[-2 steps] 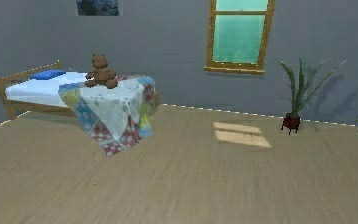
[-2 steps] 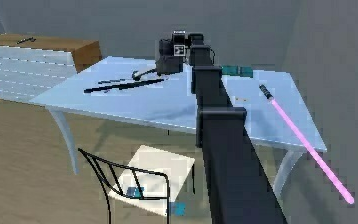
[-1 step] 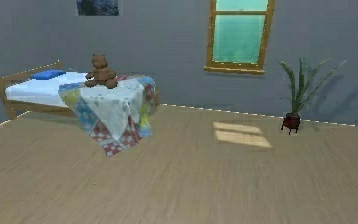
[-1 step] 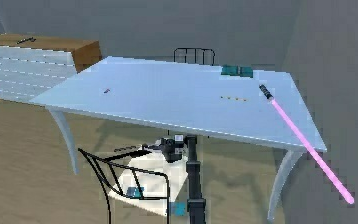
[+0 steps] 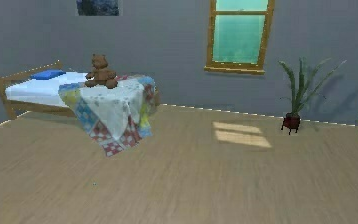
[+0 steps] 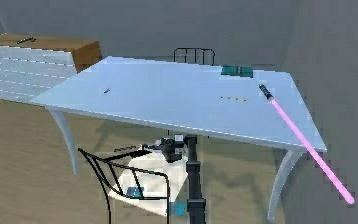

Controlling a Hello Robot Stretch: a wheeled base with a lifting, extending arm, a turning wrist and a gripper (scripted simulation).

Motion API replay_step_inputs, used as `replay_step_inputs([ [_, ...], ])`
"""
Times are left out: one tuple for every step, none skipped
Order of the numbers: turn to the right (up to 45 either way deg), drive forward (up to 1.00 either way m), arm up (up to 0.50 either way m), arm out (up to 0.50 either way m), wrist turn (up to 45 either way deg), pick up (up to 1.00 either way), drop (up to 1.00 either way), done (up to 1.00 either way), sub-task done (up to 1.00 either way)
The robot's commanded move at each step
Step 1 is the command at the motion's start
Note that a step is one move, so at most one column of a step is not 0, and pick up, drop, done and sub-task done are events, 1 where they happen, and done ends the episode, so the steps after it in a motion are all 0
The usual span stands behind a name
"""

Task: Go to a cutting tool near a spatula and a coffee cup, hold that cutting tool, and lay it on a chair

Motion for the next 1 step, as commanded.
replay_step_inputs([
  [0.0,0.00,0.00,0.00,0.0,0.00,1.00,0.00,0.00],
])
